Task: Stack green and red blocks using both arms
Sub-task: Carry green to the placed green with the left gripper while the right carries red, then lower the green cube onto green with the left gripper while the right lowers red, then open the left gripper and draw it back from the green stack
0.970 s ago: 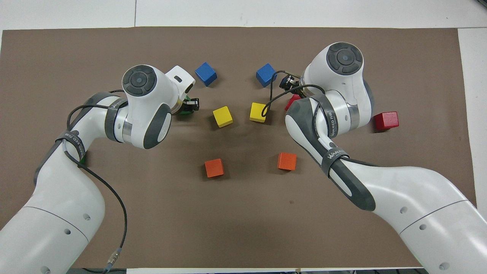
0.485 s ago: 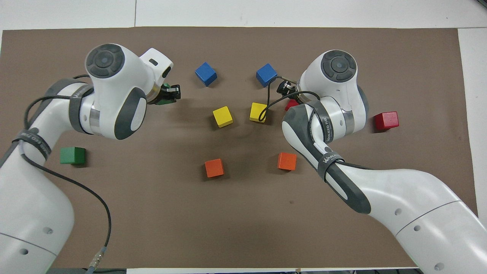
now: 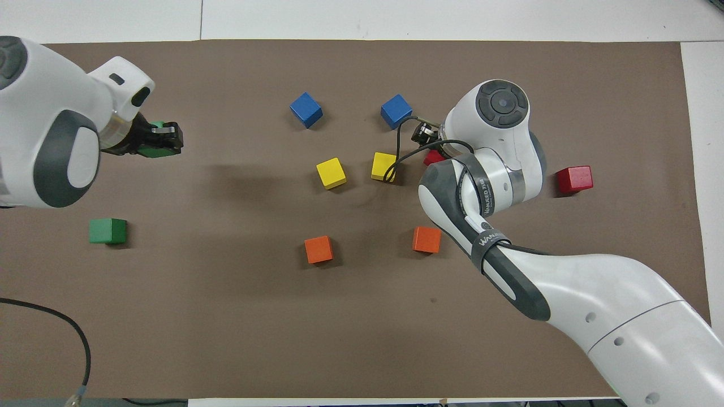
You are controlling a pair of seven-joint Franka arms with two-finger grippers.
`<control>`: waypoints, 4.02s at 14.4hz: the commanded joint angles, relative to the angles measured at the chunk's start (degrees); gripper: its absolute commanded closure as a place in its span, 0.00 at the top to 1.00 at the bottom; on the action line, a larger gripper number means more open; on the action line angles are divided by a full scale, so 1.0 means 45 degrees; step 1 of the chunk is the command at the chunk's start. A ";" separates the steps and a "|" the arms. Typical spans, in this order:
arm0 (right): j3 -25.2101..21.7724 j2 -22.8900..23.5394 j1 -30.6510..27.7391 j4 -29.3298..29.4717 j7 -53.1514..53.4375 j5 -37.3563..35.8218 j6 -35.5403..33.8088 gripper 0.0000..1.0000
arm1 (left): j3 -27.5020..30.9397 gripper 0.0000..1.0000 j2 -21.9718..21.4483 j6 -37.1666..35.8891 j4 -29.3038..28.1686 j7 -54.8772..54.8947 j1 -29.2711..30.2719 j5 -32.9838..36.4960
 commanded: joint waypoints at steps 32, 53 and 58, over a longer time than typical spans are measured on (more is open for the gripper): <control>-0.0113 -0.4536 -0.5341 -0.3435 -1.2377 -0.0075 -0.1140 0.00 | -0.0067 0.00 -0.3534 0.4395 -0.7867 0.4783 0.4080 -0.0596; -0.0093 -0.4340 -0.5537 -0.4998 -1.2729 -0.0056 0.0678 0.00 | -0.0067 1.00 -0.3438 0.3912 -0.7131 0.6092 0.4256 -0.0596; -0.0093 -0.4360 -0.5478 -0.5135 -1.2690 -0.0056 0.0834 0.00 | -0.0067 1.00 -0.2676 0.0943 -0.3635 0.6014 0.4101 -0.0596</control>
